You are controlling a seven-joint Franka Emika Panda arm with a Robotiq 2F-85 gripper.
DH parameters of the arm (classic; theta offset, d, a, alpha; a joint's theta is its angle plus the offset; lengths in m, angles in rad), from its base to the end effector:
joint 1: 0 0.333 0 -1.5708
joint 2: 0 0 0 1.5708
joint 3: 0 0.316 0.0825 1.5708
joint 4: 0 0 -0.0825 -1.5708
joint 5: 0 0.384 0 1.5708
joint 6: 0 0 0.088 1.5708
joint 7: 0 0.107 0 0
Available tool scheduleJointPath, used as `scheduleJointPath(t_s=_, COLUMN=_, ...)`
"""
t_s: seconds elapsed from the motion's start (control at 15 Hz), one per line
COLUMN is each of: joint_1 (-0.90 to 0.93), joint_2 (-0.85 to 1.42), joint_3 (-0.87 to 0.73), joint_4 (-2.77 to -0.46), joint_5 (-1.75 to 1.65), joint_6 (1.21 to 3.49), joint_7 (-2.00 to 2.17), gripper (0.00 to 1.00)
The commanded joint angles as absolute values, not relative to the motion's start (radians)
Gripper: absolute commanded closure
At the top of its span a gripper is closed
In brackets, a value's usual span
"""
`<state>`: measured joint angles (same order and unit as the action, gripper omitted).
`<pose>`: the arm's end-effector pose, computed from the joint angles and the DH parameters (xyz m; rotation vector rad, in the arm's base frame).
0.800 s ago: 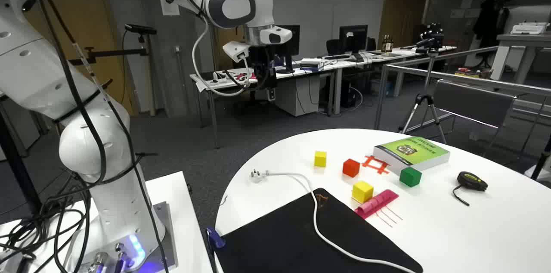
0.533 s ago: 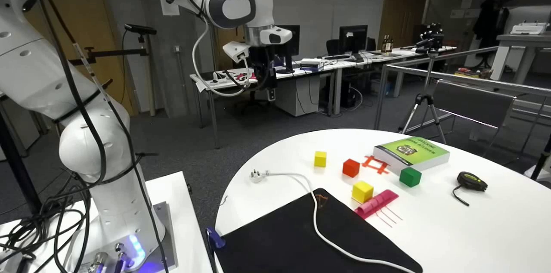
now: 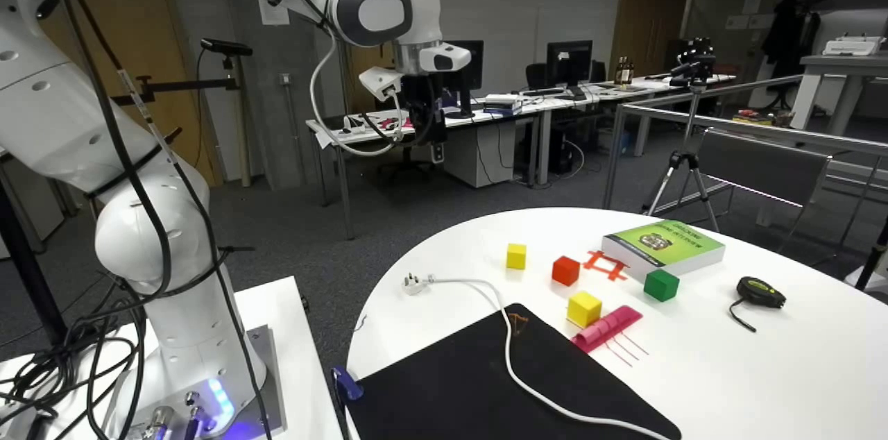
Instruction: Put the extension cable and cord on the black placemat.
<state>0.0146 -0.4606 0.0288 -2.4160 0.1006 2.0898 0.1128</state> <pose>0.4214 0.0240 0.4910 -3.0425 0.1760 -0.1955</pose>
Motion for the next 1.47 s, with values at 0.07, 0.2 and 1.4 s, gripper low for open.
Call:
scheduleJointPath(t_s=0.07, joint_1=-0.013, joint_2=-0.392, joint_3=-0.049, joint_4=-2.328, joint_5=0.097, joint_6=2.129, joint_7=-0.009, gripper=0.00)
scheduleJointPath(t_s=0.2, joint_1=-0.047, joint_2=-0.328, joint_3=-0.102, joint_4=-2.248, joint_5=0.128, joint_6=2.148, joint_7=0.011, gripper=0.00)
scheduleJointPath(t_s=1.4, joint_1=-0.375, joint_2=0.551, joint_3=-0.357, joint_4=-1.417, joint_5=0.159, joint_6=2.058, joint_7=0.471, gripper=0.00)
